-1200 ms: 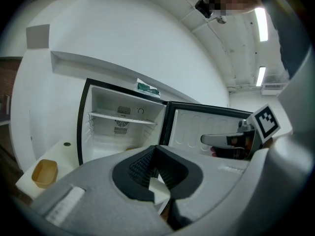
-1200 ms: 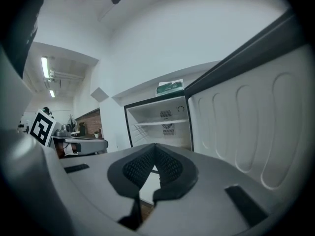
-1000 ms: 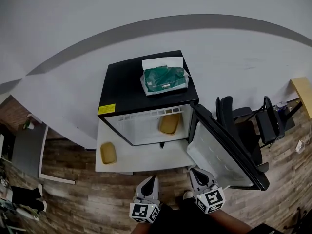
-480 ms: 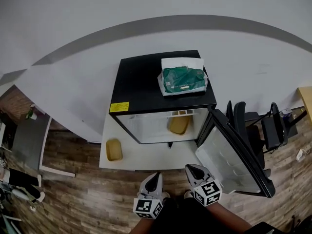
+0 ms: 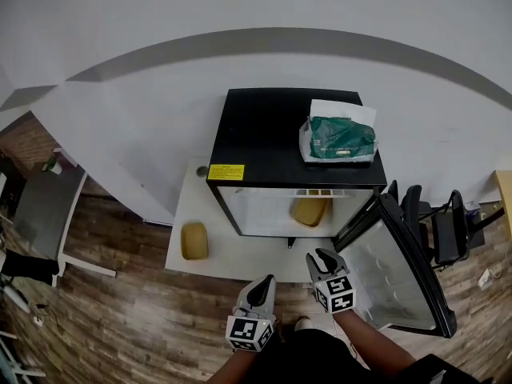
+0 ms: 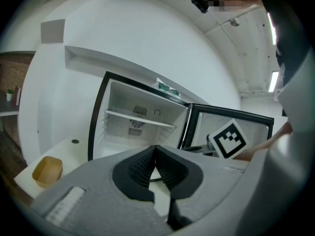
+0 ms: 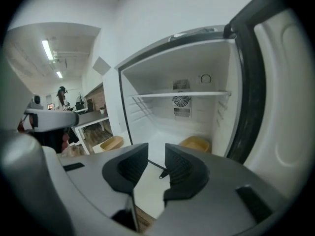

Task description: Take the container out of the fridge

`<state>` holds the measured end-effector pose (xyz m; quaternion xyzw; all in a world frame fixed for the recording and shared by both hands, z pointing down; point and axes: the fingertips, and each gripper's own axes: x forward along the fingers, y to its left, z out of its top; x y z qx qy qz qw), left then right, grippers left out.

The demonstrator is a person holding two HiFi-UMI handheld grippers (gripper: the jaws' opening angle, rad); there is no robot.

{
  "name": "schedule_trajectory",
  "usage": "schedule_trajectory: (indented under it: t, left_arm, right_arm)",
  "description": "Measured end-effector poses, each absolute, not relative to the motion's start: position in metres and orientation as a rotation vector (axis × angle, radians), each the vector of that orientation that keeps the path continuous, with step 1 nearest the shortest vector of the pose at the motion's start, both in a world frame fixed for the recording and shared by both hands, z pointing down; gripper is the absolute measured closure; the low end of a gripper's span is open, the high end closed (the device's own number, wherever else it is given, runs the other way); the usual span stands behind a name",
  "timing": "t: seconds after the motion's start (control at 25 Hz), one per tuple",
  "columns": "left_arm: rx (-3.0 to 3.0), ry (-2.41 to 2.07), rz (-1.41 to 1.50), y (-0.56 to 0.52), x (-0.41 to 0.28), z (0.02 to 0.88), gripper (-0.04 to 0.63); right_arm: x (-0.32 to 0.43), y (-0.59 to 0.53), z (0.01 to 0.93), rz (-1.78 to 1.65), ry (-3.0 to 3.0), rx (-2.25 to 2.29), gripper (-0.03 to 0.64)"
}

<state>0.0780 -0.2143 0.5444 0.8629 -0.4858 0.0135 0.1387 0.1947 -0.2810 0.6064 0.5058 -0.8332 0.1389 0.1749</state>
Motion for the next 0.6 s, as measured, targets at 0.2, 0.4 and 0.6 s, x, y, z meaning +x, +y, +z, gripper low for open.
schedule_trajectory:
  t: [0.2,0.4,0.6]
  left_arm:
    - [2.474,-1.417,0.025,-0.227,0.069,0.550,0.580]
    - [2.447,-1.433,0.016,-0.236,0.056,0.551,0.580]
    - [2.429,-1.450,0.015,-0.241,0.044,0.555,0.580]
  right_arm:
    - [0.177,-0.309,0.642,0.465,-2.322,1.397,0.465]
    - [0.175,-0.330,0.663,0.427,-2.249,1.388,0.427]
    - [0.181,-0.350,0.675,0.411,-2.212,1.376,0.351]
